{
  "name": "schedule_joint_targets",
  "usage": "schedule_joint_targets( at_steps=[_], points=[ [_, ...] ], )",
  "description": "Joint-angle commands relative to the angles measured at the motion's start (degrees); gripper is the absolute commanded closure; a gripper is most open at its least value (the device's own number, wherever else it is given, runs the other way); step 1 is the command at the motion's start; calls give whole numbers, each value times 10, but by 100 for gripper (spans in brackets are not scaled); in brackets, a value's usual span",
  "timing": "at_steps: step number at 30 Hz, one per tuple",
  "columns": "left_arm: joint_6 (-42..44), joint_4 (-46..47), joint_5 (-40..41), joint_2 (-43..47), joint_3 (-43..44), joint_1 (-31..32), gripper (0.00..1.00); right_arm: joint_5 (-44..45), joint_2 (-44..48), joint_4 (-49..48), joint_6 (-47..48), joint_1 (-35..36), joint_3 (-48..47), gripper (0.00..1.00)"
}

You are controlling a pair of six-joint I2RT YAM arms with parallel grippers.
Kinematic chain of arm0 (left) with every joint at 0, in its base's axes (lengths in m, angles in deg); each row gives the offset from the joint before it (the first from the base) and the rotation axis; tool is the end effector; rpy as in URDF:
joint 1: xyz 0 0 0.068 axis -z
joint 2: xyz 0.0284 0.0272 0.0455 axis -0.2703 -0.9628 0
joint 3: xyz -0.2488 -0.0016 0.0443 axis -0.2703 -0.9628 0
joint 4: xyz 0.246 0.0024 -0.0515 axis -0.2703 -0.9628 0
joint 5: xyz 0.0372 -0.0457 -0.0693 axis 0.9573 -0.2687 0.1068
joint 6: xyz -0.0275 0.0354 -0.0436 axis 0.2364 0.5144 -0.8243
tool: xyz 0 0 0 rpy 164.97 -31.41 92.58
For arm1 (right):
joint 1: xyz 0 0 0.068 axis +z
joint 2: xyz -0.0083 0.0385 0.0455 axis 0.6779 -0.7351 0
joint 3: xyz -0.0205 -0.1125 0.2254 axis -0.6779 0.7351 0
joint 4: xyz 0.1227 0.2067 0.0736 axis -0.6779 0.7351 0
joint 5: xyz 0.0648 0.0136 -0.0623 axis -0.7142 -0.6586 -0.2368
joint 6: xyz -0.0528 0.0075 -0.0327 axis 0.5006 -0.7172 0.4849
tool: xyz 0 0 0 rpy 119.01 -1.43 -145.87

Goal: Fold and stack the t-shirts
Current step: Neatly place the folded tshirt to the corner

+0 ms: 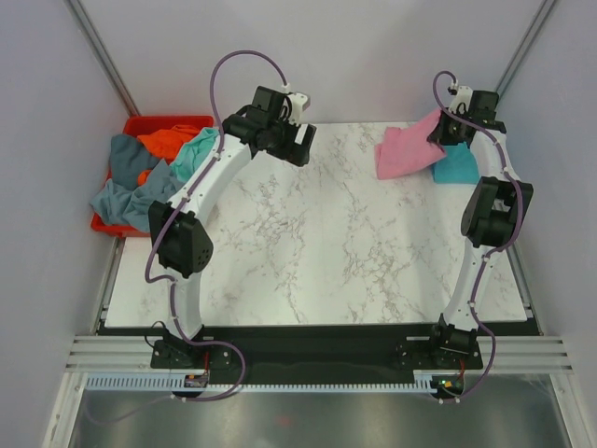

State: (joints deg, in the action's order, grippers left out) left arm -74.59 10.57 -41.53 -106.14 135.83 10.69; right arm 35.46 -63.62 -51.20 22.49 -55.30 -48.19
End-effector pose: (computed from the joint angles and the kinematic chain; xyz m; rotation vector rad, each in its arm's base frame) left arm 0.3982 -0.2044 0.3195 0.6652 2.2548 -0.3531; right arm 0.5041 -0.0925 0.2289 -0.0776 2.2202 0.3190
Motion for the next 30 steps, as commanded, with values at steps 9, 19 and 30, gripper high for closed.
schedule_joint_targets(
  at_steps=[9, 19, 30],
  points=[
    [3, 3, 4, 4, 7, 3, 1, 67, 28, -4, 25, -13, -41, 100],
    [4, 5, 10, -3, 18, 15, 1, 129, 23, 8, 39, -42, -66, 100],
    [8, 7, 19, -15, 29, 30, 1, 148, 42, 0, 36, -82, -47, 100]
  ],
)
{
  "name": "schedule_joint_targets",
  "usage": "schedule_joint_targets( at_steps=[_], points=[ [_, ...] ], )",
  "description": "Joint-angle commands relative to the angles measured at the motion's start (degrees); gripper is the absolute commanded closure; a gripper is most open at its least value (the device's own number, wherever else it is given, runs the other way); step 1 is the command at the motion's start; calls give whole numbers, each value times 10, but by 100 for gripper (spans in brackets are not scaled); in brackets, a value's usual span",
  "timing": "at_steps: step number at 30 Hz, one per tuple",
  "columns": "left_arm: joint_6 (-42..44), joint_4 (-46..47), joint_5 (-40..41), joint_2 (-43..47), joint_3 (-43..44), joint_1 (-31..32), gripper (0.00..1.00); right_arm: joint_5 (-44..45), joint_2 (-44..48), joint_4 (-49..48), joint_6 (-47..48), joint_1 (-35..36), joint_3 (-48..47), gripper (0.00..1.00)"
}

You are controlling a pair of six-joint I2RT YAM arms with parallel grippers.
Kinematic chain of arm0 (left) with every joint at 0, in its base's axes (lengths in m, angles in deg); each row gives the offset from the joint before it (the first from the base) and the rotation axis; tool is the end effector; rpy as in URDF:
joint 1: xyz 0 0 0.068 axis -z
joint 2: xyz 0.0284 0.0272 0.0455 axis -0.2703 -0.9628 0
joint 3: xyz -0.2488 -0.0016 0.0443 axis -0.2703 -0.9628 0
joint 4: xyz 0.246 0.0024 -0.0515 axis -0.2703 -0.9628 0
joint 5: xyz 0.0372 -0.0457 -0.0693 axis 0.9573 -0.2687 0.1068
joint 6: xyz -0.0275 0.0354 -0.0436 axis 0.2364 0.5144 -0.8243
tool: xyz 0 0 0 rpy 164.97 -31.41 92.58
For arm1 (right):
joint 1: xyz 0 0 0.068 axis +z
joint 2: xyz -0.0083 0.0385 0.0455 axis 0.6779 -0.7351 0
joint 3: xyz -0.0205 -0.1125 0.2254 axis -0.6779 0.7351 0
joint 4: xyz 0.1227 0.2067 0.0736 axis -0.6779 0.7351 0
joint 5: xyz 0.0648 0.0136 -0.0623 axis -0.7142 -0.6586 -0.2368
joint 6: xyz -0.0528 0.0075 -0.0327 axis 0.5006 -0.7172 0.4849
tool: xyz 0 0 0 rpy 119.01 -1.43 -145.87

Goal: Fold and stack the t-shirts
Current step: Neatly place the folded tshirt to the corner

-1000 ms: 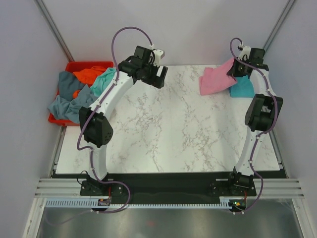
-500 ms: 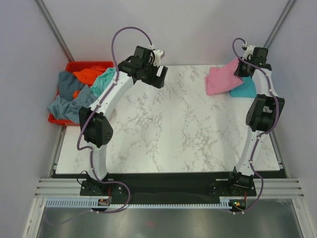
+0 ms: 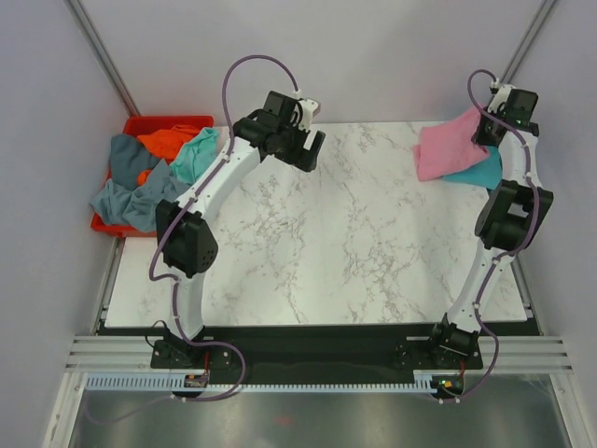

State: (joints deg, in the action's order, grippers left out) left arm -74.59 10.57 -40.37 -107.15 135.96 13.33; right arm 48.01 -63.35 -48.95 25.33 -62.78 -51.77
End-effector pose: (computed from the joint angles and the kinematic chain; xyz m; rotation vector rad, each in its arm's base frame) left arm 0.3920 -0.2235 0.3125 0.7114 2.2591 -0.3497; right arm 0.4868 -0.1675 0.2463 0.1234 2.2295 -0.0301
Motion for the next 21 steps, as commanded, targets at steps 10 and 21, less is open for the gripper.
schedule_joint_targets(
  at_steps=[10, 21],
  points=[
    [10, 8, 14, -5, 26, 10, 1, -3, 52, -26, -2, -6, 24, 100],
    [10, 8, 17, -4, 26, 12, 1, -24, 67, -22, -3, 41, -15, 100]
  ],
)
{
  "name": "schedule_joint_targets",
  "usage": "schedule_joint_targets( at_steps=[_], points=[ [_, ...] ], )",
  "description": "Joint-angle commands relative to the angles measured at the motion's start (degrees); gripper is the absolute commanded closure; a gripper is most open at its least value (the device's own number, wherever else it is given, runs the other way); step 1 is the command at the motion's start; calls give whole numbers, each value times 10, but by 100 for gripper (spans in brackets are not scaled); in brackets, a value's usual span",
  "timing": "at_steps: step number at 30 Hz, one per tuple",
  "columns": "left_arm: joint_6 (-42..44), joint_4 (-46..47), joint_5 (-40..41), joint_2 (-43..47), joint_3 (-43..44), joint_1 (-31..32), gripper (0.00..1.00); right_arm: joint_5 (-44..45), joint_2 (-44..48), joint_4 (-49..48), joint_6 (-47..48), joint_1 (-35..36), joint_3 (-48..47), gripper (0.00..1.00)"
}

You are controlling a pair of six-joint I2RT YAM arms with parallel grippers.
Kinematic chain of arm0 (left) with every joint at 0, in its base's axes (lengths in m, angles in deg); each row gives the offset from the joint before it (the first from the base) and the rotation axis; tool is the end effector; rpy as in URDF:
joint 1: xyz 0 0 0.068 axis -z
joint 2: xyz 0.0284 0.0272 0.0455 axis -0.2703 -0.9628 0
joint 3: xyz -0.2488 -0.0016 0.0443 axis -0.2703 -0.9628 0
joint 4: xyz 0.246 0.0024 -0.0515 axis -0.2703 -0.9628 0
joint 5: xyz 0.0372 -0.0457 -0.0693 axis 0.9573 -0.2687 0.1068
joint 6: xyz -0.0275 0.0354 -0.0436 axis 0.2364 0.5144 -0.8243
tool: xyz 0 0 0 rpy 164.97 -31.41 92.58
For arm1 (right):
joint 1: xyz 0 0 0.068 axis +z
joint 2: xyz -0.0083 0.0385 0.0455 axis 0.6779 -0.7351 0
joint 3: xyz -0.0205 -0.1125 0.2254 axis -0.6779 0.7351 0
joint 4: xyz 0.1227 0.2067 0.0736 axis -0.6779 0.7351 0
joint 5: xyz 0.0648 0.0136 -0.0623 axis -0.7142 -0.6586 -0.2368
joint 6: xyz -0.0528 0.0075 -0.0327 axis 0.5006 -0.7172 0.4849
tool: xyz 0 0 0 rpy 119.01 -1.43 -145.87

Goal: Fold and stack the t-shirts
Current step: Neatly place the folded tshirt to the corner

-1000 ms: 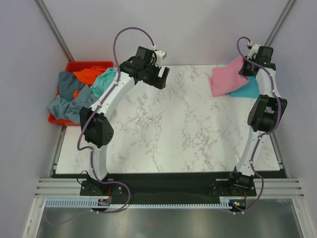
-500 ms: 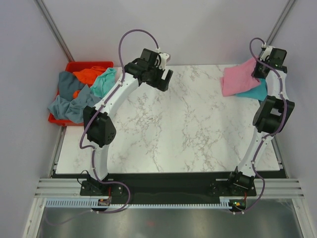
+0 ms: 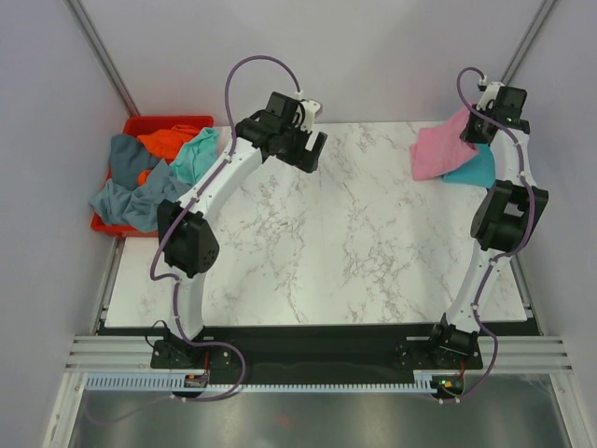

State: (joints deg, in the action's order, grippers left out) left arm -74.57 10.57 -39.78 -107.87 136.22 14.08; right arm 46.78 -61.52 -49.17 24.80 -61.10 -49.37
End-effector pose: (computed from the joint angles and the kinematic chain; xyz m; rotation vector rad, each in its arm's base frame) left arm 0.3915 -0.2295 0.3085 0.7237 2.2639 -0.3424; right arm 0.4858 -0.1503 0.2485 0.0905 2.2330 0.0165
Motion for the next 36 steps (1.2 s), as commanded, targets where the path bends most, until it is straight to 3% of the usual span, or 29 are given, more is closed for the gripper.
schedule_joint_targets(
  at_steps=[1, 16, 36],
  points=[
    [11, 8, 11, 3, 25, 5, 1, -10, 49, -20, 1, 25, -42, 100],
    [6, 10, 7, 6, 24, 7, 1, 22, 72, -24, 5, -18, -42, 100],
    [9, 11, 15, 0, 22, 18, 1, 109, 19, -48, 11, -82, 28, 100]
  ],
)
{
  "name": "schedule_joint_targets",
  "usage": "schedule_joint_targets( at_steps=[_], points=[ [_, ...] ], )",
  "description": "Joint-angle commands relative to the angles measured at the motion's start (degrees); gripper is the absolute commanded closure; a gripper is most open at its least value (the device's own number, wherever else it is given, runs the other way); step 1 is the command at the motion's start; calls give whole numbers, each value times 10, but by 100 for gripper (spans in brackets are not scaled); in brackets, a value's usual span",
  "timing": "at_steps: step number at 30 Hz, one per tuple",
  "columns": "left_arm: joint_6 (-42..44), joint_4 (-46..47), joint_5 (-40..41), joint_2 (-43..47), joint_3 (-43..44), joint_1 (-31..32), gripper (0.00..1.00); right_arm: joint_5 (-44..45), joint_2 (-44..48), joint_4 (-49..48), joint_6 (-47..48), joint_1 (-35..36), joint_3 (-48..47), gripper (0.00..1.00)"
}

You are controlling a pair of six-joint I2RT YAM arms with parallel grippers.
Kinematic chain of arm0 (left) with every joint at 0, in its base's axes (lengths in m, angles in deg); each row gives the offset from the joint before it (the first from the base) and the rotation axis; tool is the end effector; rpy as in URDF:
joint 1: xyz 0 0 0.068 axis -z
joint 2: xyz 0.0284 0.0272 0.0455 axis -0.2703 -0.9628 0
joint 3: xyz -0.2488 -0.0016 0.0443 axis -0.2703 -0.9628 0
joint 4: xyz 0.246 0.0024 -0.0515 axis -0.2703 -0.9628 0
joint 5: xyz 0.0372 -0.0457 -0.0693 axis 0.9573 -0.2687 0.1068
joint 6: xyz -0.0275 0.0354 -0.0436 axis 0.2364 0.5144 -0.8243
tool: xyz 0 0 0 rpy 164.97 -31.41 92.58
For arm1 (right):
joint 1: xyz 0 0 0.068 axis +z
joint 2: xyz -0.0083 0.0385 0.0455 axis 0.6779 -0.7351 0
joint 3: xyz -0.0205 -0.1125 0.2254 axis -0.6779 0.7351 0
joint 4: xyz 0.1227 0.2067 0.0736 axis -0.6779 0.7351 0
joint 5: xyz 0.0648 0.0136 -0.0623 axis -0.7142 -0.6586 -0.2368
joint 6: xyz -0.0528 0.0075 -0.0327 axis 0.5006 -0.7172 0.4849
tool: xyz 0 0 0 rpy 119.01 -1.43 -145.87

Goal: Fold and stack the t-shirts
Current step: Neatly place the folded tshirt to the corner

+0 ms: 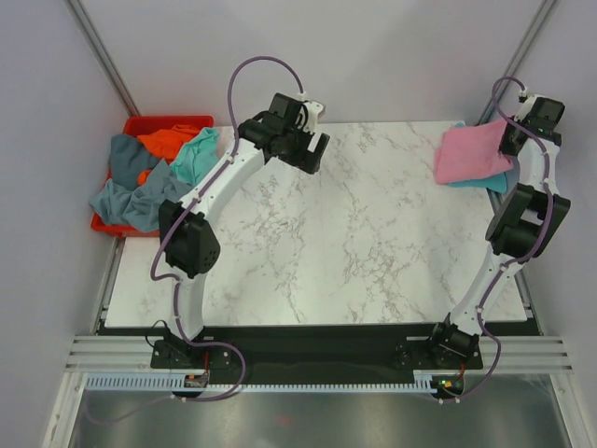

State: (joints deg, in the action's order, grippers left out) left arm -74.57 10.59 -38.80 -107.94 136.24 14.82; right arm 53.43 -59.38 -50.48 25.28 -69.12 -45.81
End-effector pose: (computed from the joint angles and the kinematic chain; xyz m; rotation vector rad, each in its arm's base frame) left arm 0.3892 -0.2340 0.3081 0.7302 2.2618 -0.3285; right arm 0.4523 -0.2188 0.2474 0.3020 2.2397 -0.1905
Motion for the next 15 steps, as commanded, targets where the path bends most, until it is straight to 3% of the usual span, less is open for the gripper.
schedule_joint_targets(
  at_steps=[1, 3, 4, 5, 8, 11, 15],
  points=[
    [10, 12, 7, 0, 21, 11, 1, 51, -5, -39, 3, -2, -9, 100],
    [11, 12, 12, 5, 18, 15, 1, 61, -6, -42, 1, -2, -13, 93],
    [13, 12, 12, 6, 17, 16, 1, 61, -6, -46, -4, -2, -14, 84],
    [13, 12, 15, 7, 17, 17, 1, 59, -7, -46, -6, -1, -18, 61],
    [13, 13, 20, 7, 17, 21, 1, 60, -10, -48, -11, 7, -30, 35],
    [14, 13, 27, 8, 18, 26, 1, 82, -4, -47, -20, 16, -30, 27],
    [18, 14, 37, 17, 21, 31, 1, 68, 43, -42, -34, 17, -20, 25]
  ],
)
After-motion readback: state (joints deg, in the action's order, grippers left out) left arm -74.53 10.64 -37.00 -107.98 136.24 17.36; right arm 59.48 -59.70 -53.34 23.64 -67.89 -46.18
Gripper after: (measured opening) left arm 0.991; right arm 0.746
